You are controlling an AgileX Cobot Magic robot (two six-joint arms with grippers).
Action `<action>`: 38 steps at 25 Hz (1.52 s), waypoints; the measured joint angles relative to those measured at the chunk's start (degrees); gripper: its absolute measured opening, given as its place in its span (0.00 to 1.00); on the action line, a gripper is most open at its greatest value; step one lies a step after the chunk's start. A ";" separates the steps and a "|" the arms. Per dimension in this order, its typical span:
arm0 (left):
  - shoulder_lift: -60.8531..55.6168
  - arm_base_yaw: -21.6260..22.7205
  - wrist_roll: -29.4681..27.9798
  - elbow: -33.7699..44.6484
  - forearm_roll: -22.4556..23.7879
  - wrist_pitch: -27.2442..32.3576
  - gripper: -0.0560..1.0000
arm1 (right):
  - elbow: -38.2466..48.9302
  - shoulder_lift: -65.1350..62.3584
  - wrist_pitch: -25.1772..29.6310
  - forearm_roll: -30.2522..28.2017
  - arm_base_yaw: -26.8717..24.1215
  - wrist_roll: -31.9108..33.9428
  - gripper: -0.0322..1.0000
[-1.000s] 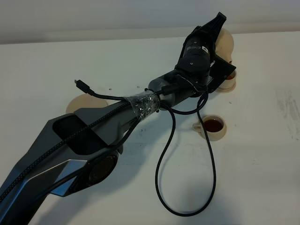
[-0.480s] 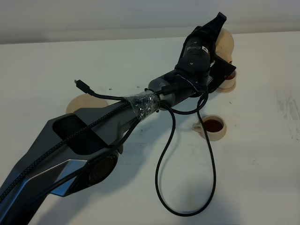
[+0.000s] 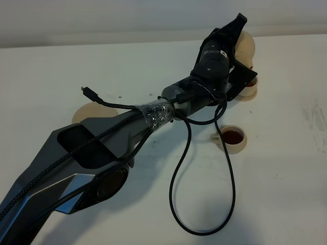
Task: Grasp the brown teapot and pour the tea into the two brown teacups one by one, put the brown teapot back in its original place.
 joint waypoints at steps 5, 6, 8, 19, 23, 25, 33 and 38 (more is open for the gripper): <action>0.00 0.00 0.00 0.00 0.01 -0.15 0.16 | 0.00 0.00 0.00 0.00 0.00 0.00 0.48; 0.00 0.00 0.00 0.00 0.01 -0.15 0.16 | 0.00 0.00 0.00 0.00 0.00 0.00 0.48; 0.00 0.00 0.00 0.00 0.01 -0.15 0.16 | 0.00 0.00 0.00 0.00 0.00 0.00 0.48; 0.00 0.00 -0.05 0.00 0.91 -0.42 0.16 | 0.00 0.00 0.00 0.00 0.00 -0.05 0.48; 0.00 0.00 -0.05 0.00 1.11 -0.42 0.16 | 0.00 0.00 0.00 -0.05 0.00 -0.05 0.48; 0.00 0.00 -0.05 0.00 1.17 -0.42 0.16 | 0.00 0.00 0.00 -0.05 0.00 -0.05 0.48; 0.00 0.00 -0.05 0.00 1.28 -0.42 0.16 | 0.00 0.00 0.00 0.00 0.00 -0.05 0.48; 0.00 0.00 -0.05 0.00 1.30 -0.51 0.16 | 0.00 0.00 0.00 0.00 0.00 -0.05 0.48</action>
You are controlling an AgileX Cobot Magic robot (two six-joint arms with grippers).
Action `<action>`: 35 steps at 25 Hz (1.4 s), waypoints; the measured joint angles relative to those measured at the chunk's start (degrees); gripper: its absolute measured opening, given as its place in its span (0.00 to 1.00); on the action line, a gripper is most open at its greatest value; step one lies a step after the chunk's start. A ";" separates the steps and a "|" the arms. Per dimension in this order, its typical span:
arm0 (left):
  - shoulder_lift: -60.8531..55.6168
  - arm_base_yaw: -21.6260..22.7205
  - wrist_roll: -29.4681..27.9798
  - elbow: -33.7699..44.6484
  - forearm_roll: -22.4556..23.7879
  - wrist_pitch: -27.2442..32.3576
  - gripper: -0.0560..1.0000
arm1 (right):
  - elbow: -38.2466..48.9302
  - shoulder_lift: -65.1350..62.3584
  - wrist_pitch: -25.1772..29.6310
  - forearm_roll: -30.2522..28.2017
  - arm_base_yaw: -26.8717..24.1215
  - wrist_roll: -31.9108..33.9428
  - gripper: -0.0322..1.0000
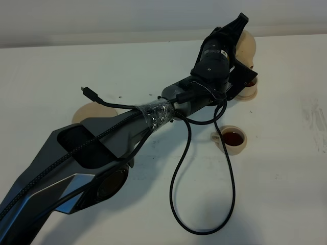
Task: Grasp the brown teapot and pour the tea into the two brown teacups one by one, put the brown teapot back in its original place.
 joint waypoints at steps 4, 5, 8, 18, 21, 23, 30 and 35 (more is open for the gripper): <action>0.00 0.00 0.00 0.00 0.04 -0.55 0.16 | 0.00 0.00 0.00 0.00 0.00 0.00 0.48; 0.00 0.00 0.05 0.00 0.04 -0.71 0.16 | 0.00 0.00 0.00 0.00 0.00 0.00 0.48; 0.00 0.00 0.05 0.00 0.06 -0.89 0.16 | 0.00 0.00 0.00 0.00 0.00 0.00 0.48; 0.00 0.00 0.06 0.00 0.11 -0.93 0.16 | 0.00 0.00 0.00 0.00 0.00 0.00 0.48; 0.00 0.00 0.06 0.00 0.17 -0.93 0.16 | 0.00 0.00 0.00 0.00 0.00 0.00 0.48; 0.00 0.00 0.06 0.00 0.17 -0.93 0.16 | 0.00 0.00 0.00 0.00 0.00 0.00 0.48; 0.00 0.00 0.06 0.00 0.21 -1.04 0.16 | 0.00 0.00 0.00 0.00 0.00 0.00 0.48; 0.00 0.00 0.06 0.00 0.21 -1.10 0.16 | 0.00 0.00 0.00 0.00 0.00 0.00 0.48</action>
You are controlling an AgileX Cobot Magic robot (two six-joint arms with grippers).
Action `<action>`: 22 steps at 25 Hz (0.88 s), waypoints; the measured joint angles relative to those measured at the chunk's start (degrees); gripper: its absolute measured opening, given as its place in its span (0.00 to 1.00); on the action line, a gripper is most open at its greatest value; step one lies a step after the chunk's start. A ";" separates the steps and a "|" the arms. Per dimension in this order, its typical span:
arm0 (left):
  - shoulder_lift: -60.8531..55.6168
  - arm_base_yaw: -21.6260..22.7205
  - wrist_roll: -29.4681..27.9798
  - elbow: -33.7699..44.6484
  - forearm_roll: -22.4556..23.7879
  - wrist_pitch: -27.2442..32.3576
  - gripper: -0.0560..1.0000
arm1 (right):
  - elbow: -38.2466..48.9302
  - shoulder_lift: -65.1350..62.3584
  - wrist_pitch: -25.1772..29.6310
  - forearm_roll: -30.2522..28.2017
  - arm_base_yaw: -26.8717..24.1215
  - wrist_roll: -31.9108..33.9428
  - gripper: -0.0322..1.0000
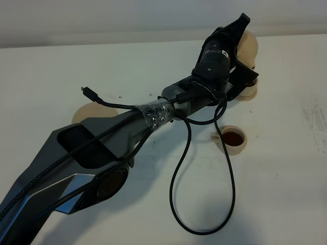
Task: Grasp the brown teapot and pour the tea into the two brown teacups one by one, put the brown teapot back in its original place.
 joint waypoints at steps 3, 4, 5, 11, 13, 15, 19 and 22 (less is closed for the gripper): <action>0.00 0.00 0.00 0.00 0.00 0.00 0.16 | 0.00 0.00 0.00 0.00 0.00 0.00 0.48; 0.00 0.00 -0.11 0.00 0.00 0.00 0.16 | 0.00 0.00 0.00 0.00 0.00 0.00 0.48; 0.00 0.00 -0.23 0.00 0.00 0.00 0.16 | 0.00 0.00 0.00 0.00 0.00 0.00 0.48; 0.00 0.00 -2.49 0.00 -0.06 0.00 0.16 | 0.00 0.00 0.00 0.00 0.00 0.00 0.48; 0.00 0.00 -2.62 0.00 -0.59 0.00 0.16 | 0.00 0.00 0.00 0.00 0.00 0.00 0.48; 0.00 0.00 -2.67 0.00 -1.40 0.00 0.16 | 0.00 0.00 0.00 0.00 0.00 0.00 0.48; 0.00 0.00 -2.84 0.00 -3.33 0.17 0.16 | 0.00 0.00 0.00 0.00 0.00 0.00 0.48; 0.00 0.00 -3.79 0.00 -3.60 0.17 0.16 | 0.00 0.00 0.00 0.00 0.00 0.00 0.48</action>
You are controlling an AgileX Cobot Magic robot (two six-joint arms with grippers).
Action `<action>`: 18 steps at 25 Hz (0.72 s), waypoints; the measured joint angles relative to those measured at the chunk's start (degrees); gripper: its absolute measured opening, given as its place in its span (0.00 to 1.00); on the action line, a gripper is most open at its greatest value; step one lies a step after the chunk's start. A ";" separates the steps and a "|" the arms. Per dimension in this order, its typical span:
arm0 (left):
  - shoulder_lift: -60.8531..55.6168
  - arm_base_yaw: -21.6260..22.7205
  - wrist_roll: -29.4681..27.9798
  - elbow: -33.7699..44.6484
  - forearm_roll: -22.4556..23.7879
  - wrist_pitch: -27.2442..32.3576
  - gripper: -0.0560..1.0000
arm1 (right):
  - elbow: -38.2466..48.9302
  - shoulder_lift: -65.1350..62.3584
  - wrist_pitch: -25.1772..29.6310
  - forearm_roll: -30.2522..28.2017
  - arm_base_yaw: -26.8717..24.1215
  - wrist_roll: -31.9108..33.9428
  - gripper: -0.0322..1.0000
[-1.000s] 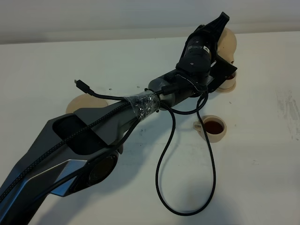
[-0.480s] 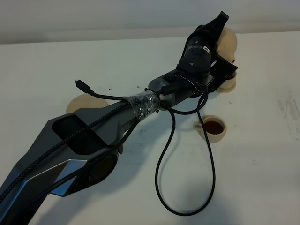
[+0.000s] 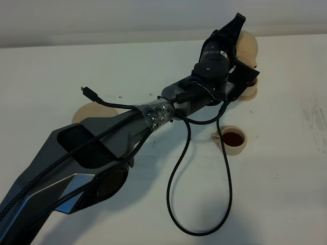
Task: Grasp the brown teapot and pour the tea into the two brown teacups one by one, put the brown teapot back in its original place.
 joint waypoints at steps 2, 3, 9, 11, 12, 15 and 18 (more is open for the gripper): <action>0.00 0.00 -1.58 0.00 -0.13 0.00 0.16 | 0.00 0.00 0.00 0.00 0.00 0.00 0.48; 0.00 0.00 -2.28 0.00 -0.19 0.00 0.16 | 0.00 0.00 0.00 0.00 0.00 0.00 0.48; -0.73 0.00 -3.32 0.00 -1.48 0.20 0.16 | 0.00 0.00 0.00 0.00 0.00 0.00 0.48; -1.29 0.00 -3.42 0.00 -1.60 0.26 0.16 | 0.00 0.00 0.00 0.00 0.00 0.00 0.48; -1.49 0.00 -3.56 0.00 -1.62 0.26 0.16 | 0.00 0.00 0.00 0.00 0.00 0.00 0.48; -2.50 0.00 -3.73 0.00 -2.92 0.24 0.16 | 0.00 0.00 0.00 0.00 0.00 0.00 0.48; -3.98 0.00 -4.19 0.00 -4.65 0.51 0.16 | 0.00 0.00 0.00 0.00 0.00 0.00 0.48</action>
